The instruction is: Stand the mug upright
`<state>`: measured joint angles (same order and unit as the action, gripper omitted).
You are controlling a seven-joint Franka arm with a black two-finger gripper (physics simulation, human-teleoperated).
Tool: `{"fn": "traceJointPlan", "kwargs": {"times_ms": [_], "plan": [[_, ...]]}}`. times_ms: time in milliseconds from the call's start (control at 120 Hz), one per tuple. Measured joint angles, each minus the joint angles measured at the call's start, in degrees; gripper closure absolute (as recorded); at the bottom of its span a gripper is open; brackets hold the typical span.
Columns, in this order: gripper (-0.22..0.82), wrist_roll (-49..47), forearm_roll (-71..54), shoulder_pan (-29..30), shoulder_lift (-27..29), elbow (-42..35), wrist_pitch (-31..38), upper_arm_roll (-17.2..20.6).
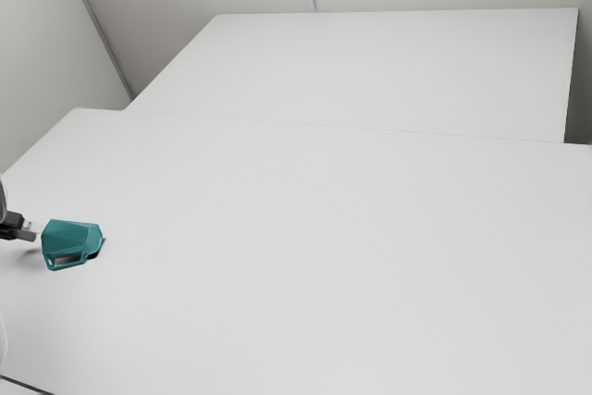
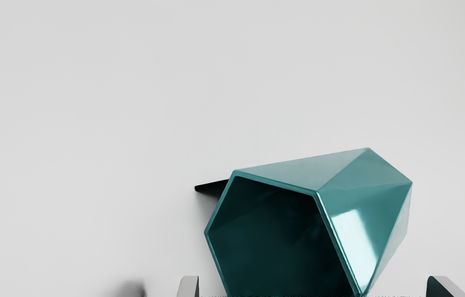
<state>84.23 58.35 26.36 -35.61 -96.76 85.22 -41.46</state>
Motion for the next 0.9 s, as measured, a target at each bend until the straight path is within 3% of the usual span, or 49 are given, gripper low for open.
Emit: {"fn": "traceJointPlan", "kwargs": {"times_ms": [900], "plan": [[0.00, 0.9, 2.2, -0.1, -2.7, 0.5, -4.4, 0.1]]}}
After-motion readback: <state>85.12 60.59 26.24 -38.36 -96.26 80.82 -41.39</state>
